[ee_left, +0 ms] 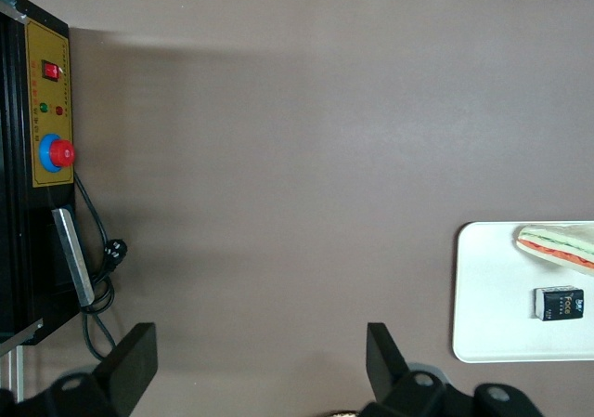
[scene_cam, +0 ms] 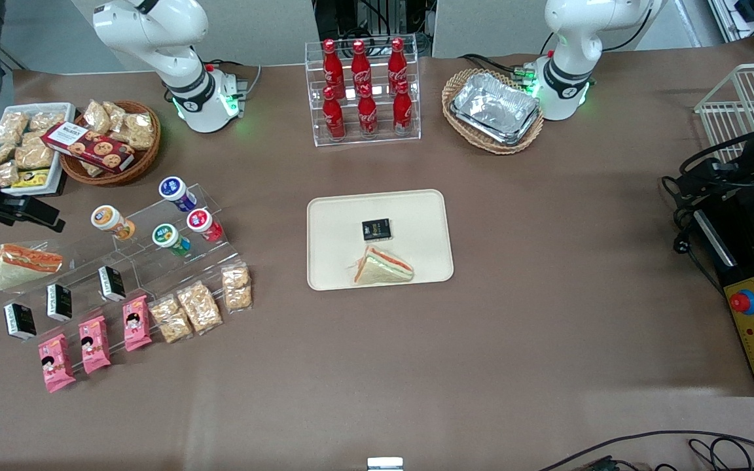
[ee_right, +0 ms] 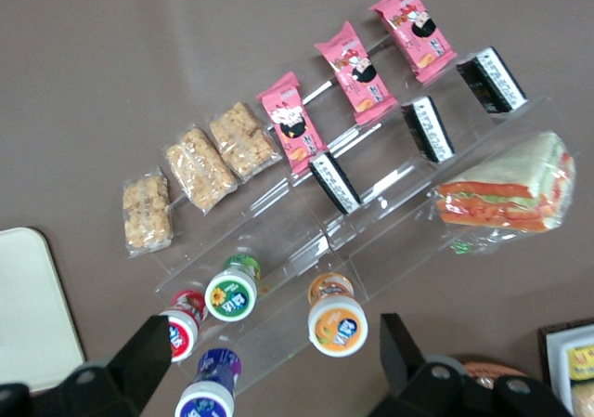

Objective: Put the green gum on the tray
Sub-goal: 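Move the right gripper down over the green-lidded gum jar in the rack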

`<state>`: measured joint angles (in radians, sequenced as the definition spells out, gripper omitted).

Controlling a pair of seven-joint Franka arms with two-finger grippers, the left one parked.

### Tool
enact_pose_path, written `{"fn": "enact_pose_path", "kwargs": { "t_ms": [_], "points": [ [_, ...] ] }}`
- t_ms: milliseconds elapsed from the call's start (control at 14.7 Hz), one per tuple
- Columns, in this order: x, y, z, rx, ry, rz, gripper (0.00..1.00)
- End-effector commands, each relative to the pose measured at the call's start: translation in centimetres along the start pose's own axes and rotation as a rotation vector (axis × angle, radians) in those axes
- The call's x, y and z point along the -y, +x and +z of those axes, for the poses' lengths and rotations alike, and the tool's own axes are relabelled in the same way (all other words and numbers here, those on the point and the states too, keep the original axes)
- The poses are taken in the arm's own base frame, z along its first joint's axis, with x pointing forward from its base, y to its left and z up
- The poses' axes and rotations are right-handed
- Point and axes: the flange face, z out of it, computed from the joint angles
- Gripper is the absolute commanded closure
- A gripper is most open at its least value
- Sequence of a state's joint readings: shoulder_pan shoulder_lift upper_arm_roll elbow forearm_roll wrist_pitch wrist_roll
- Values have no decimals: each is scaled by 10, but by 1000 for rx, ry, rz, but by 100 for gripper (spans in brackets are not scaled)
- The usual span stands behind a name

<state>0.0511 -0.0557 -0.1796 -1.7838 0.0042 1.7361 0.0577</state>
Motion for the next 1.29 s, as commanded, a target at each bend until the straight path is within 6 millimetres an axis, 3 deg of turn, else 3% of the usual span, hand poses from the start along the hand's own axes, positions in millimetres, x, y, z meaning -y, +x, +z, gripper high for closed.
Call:
{"fn": "enact_pose_path", "kwargs": {
  "t_ms": [0, 204, 611, 815, 1019, 1222],
  "points": [
    [26, -69, 37, -56, 37, -72, 0],
    [45, -85, 58, -29, 27, -107, 0],
    [52, -84, 76, 8, 18, -126, 0],
    [62, -80, 108, 41, 5, -152, 0],
    [61, -85, 159, 23, 5, -153, 0],
    [62, -76, 199, 45, -7, -150, 0]
  ]
}}
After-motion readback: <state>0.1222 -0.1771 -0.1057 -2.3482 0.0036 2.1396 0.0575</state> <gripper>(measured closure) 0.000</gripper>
